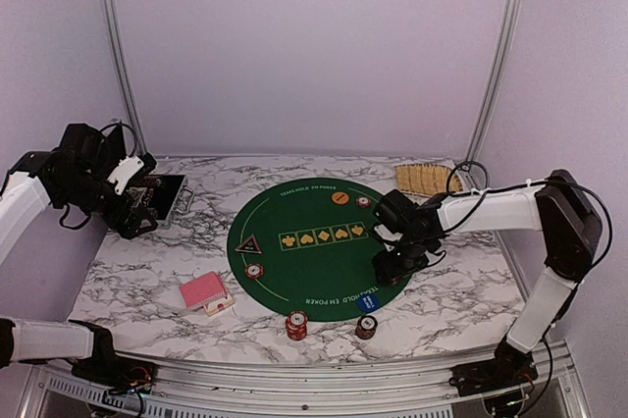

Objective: Distribute texas hold em gaming equipment

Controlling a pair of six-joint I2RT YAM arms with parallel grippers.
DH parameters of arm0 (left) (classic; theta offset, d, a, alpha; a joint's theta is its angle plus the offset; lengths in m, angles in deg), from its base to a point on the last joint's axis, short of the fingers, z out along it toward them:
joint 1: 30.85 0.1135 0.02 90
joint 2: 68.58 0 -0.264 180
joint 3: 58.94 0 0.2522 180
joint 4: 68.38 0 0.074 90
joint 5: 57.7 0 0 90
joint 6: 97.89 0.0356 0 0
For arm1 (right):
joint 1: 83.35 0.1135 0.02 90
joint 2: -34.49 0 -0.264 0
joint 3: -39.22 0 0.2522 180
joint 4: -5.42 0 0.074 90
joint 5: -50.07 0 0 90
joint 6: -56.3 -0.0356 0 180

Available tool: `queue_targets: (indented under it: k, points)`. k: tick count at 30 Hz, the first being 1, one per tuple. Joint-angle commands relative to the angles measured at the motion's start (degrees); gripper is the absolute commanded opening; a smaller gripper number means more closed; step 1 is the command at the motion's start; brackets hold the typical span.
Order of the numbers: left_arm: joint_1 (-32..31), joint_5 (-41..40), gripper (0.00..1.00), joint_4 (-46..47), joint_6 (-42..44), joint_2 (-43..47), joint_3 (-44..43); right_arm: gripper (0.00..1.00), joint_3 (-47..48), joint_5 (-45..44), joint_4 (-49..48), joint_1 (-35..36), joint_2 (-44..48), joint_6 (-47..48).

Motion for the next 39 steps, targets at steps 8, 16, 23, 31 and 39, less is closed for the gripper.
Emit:
queue_targets:
  k: [8, 16, 23, 31, 39]
  points:
    - [-0.19, 0.33, 0.99, -2.44, 0.63, 0.95, -1.19, 0.77, 10.69, -7.17, 11.38, 9.52, 7.59, -4.37]
    - [-0.19, 0.64, 0.99, -2.45, 0.55, 0.78, -1.16, 0.88, 11.43, -2.30, 15.54, 21.72, 7.46, -8.76]
    - [-0.19, 0.57, 0.99, -2.45, 0.55, 0.96, -1.30, 0.87, 9.84, 0.00, 15.62, 25.01, 5.55, -9.04]
    - [-0.19, 0.16, 0.99, -2.42, 0.72, 1.26, -1.08, 0.76, 6.28, 2.79, 12.47, 25.26, 3.93, -8.96]
    - [-0.19, 0.18, 0.99, -2.44, 0.80, 1.06, -1.03, 0.72, 4.64, 3.53, 11.05, 25.27, 3.37, -8.64]
